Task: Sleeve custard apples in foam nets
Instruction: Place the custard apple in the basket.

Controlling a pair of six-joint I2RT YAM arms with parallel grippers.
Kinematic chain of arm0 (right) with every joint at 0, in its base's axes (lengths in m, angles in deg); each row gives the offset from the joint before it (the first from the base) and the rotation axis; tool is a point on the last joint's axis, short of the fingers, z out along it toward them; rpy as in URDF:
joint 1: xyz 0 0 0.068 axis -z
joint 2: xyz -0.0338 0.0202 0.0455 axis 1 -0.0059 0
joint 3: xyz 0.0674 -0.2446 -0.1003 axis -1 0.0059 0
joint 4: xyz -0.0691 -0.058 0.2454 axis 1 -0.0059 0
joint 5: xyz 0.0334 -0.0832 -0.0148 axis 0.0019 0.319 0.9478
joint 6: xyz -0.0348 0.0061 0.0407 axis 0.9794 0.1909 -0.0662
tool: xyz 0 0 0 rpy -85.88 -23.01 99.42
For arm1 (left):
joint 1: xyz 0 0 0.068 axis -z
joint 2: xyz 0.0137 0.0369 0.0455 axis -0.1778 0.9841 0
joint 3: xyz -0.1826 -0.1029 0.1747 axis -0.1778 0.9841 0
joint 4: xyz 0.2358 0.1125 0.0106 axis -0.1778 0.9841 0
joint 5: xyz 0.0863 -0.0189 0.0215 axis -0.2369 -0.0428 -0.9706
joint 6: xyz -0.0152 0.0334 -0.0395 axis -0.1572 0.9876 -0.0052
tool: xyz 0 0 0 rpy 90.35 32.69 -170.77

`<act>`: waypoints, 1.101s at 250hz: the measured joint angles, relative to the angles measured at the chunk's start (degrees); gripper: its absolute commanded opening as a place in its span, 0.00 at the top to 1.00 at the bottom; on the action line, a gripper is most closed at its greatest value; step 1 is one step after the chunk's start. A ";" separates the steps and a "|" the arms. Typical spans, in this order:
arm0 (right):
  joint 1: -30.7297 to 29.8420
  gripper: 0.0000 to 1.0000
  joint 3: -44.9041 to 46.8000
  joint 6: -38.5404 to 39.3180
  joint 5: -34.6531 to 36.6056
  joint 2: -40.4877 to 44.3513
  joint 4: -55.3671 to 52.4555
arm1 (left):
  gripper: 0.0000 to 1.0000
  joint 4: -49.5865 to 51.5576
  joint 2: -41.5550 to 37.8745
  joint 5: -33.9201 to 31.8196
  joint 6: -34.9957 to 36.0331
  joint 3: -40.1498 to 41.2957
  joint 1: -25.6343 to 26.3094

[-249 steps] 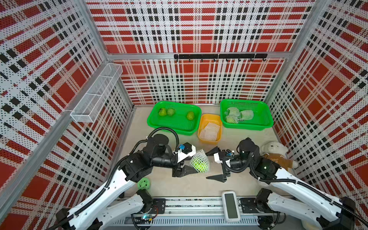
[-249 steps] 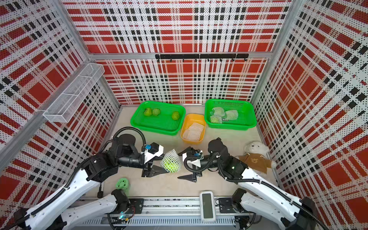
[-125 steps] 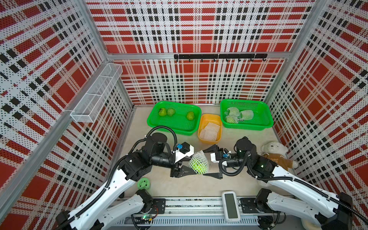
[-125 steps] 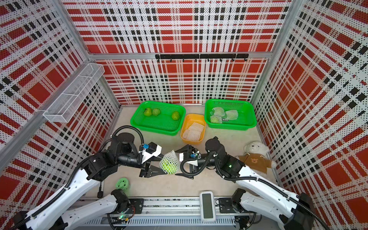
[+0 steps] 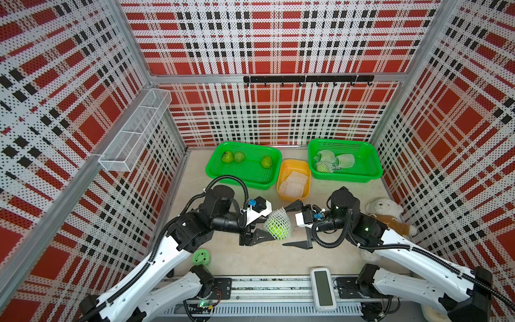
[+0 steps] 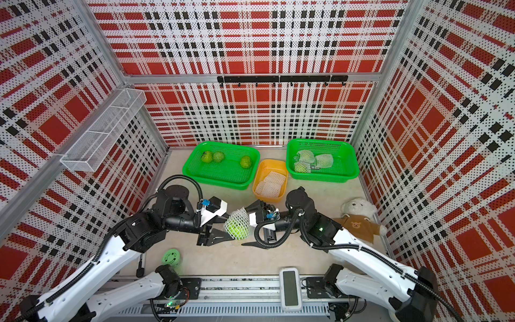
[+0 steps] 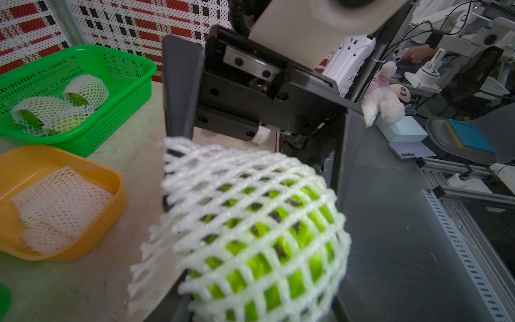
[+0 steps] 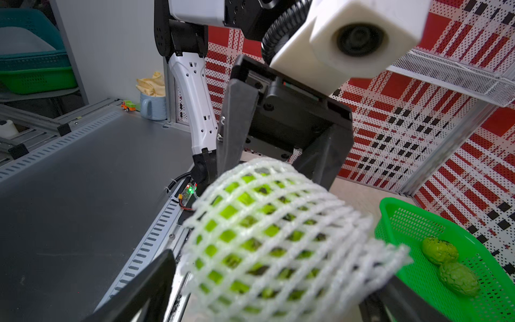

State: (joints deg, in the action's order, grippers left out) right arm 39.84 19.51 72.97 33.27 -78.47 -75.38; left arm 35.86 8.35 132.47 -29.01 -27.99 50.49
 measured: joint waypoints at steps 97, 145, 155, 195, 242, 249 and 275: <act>-1.14 0.14 -0.11 -0.66 2.51 -1.18 0.90 | 0.58 -2.03 -1.14 0.87 -1.29 0.83 -0.70; -1.29 0.40 -0.22 -2.25 3.08 -2.08 1.33 | 0.58 -2.51 -1.18 2.43 -1.38 0.90 -0.90; -1.33 0.43 -0.22 -2.54 3.02 -2.08 1.33 | 0.58 -2.60 -1.25 2.38 -1.38 0.90 -0.92; -1.33 0.50 -0.37 -3.10 2.93 -2.08 1.27 | 0.49 -2.89 -1.36 2.05 -1.38 0.92 -0.96; -1.33 0.55 -0.55 -3.43 3.10 -2.19 1.07 | 0.08 -3.06 -1.36 1.70 -1.44 0.92 -1.20; -1.31 0.56 -0.68 -3.76 3.34 -2.32 1.03 | 0.01 -3.10 -1.36 1.51 -1.62 0.92 -1.27; -0.66 0.61 -1.64 -4.83 4.17 -3.15 0.76 | 0.01 -3.32 -1.44 0.13 -2.29 1.16 -1.68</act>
State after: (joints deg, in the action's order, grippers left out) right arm 39.19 17.87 68.14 37.45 -81.62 -74.62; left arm 32.54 6.91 132.60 -31.30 -26.83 48.81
